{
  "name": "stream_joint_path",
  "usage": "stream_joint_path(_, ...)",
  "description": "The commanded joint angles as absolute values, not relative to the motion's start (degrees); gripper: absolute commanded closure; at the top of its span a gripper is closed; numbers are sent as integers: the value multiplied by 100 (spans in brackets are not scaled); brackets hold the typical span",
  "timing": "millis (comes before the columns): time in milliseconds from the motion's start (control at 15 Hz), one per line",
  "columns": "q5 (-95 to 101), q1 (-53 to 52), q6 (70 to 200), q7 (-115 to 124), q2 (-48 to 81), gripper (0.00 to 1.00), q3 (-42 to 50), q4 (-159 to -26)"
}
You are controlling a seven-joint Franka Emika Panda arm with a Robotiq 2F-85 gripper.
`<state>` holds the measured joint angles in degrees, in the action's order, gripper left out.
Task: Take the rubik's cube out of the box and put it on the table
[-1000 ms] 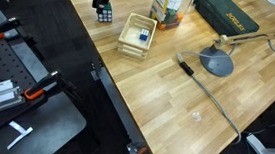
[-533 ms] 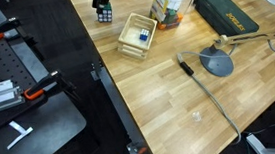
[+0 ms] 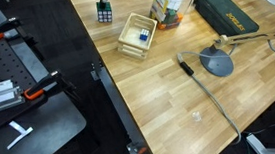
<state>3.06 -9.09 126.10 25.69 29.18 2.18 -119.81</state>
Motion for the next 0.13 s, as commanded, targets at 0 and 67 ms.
stream_joint_path(0, 300, -914, 12596, 2564, 2943, 0, 224, -11962)
stream_joint_path(67, 300, -915, 12596, 2563, 2962, 0, 224, -11962)
